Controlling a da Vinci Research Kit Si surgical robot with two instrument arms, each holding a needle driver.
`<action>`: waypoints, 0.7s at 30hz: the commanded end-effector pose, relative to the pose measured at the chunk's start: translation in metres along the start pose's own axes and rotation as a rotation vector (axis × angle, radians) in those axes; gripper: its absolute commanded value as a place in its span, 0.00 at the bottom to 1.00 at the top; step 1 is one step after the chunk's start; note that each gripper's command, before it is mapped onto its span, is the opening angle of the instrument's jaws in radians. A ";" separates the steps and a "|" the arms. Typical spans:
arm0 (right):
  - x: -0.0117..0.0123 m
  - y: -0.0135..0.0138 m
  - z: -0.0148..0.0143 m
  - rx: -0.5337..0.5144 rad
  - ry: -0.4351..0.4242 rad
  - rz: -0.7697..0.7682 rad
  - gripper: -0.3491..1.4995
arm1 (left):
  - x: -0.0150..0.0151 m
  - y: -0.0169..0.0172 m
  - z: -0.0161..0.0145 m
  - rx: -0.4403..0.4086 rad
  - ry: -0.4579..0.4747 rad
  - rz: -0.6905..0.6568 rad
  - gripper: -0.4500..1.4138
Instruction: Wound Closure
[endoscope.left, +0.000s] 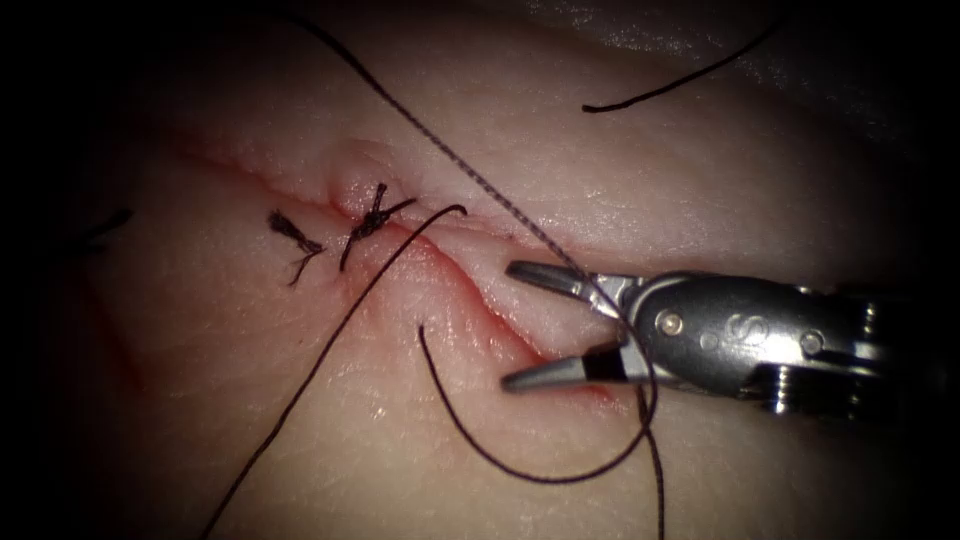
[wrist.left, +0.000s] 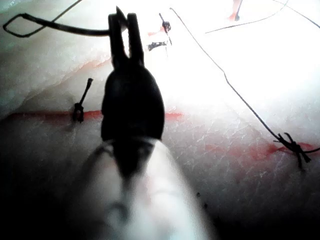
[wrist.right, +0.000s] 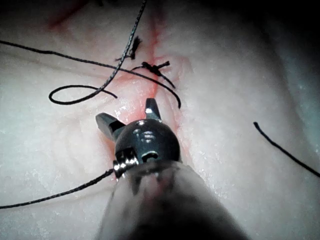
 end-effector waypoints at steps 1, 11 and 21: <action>0.0002 -0.0004 0.0016 0.005 0.002 -0.007 0.87 | -0.0009 0.0004 0.0005 -0.003 0.000 -0.001 0.00; 0.0008 -0.0013 0.0036 0.002 0.001 -0.061 0.82 | -0.0016 0.0020 0.0025 -0.036 0.007 0.006 0.00; 0.0012 -0.0014 0.0045 -0.005 -0.003 -0.063 0.60 | -0.0020 0.0025 0.0030 -0.042 0.010 0.007 0.00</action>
